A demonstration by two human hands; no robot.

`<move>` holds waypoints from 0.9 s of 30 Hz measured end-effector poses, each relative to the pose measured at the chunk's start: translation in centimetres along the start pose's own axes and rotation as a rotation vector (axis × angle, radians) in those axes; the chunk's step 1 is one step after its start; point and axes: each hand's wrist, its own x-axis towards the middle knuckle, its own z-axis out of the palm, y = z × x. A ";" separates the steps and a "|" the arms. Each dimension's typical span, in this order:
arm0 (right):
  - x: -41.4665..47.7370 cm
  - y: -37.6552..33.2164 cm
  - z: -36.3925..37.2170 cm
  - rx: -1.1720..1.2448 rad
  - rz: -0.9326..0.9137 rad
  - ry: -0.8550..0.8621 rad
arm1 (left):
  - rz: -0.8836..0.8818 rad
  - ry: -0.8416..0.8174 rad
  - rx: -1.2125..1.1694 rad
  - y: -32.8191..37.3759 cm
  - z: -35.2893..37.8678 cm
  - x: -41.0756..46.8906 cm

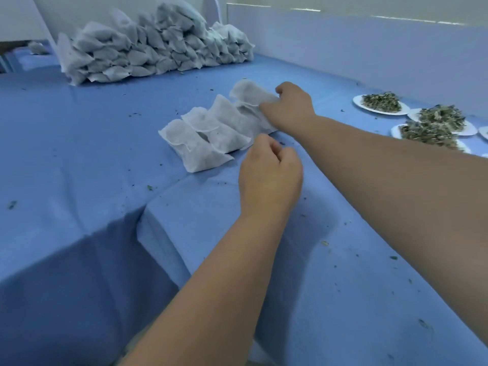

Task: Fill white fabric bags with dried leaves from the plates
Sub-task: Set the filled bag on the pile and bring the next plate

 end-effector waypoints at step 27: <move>-6.9 22.4 -17.0 -0.974 -0.066 0.038 | 0.009 -0.333 -0.075 5.1 16.2 -3.5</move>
